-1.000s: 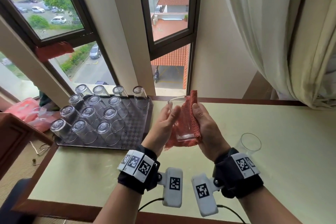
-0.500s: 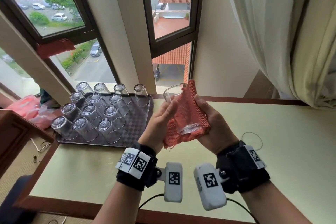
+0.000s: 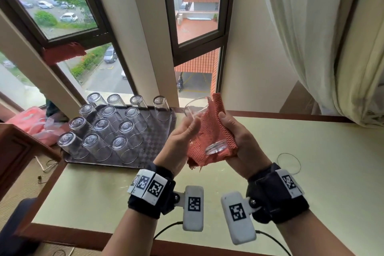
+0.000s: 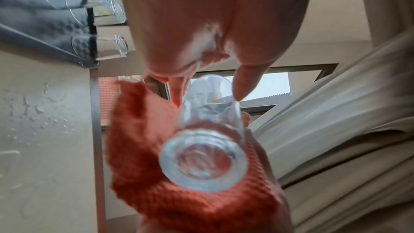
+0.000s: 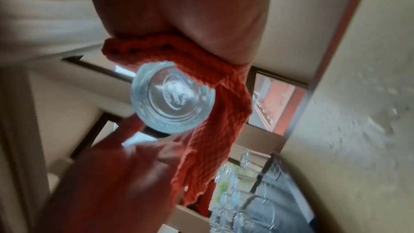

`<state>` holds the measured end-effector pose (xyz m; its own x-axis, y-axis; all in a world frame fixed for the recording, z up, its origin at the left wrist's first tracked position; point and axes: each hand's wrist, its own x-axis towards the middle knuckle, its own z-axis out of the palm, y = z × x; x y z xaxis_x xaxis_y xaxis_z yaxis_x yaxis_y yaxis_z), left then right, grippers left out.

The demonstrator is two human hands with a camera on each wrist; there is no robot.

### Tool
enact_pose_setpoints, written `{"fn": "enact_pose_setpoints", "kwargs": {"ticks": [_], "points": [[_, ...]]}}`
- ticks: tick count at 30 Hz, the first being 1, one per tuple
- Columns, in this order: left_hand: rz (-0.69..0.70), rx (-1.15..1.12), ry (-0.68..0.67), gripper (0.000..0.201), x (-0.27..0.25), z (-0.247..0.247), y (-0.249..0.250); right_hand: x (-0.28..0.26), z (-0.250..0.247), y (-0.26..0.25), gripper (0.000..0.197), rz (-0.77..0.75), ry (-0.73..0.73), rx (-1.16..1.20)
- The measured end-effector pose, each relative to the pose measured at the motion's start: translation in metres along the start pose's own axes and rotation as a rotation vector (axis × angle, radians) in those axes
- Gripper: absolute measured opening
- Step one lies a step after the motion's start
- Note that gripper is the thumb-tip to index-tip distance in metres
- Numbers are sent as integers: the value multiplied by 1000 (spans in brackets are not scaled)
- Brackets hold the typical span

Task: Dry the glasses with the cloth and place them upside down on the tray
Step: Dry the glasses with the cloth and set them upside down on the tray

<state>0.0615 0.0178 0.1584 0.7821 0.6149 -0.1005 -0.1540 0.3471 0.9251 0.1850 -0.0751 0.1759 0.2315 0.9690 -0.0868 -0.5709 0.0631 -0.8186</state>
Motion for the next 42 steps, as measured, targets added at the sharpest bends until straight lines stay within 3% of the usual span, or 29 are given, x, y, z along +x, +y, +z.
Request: {"fn": "enact_pose_setpoints", "kwargs": {"ticks": [2, 5, 8, 11, 13, 15, 19, 23, 27, 30, 33, 36, 40, 42], "points": [[28, -41, 105, 77, 4, -1, 5, 3, -2, 2, 47, -49, 54, -149], [28, -76, 120, 68, 9, 7, 1, 6, 3, 5, 48, -85, 76, -244], [68, -35, 148, 81, 7, 19, 2, 2, 9, 1, 55, -102, 17, -129], [115, 1, 94, 97, 6, 19, 8, -2, 12, -8, 54, -65, -40, -4], [87, 30, 38, 107, 4, 13, 14, -2, 10, -12, 55, -17, -32, 96], [61, 20, 12, 105, 1, 8, 21, -1, 8, -16, 54, -20, -25, 115], [81, -114, 25, 74, -5, 6, 28, 2, 14, -13, 52, -176, -21, -277], [79, -108, 68, 102, -6, 16, 24, 3, 22, 0, 59, -234, 3, -368], [81, -99, 15, 87, -14, 11, 23, -5, 22, 2, 51, -79, -65, -85], [53, -21, -33, 76, -21, 4, 27, -8, 20, -2, 60, 31, -73, 119], [59, -74, 92, 75, -21, 4, 31, -9, 20, -5, 56, -74, -14, -89], [60, -75, 71, 53, -23, 13, 26, -10, 29, -2, 45, -183, 22, -323], [70, -114, 46, 43, -28, 20, 21, -14, 35, 4, 40, -184, 38, -311], [54, -141, 52, 53, -29, 19, 22, -16, 33, 4, 43, -107, 3, -193]]}}
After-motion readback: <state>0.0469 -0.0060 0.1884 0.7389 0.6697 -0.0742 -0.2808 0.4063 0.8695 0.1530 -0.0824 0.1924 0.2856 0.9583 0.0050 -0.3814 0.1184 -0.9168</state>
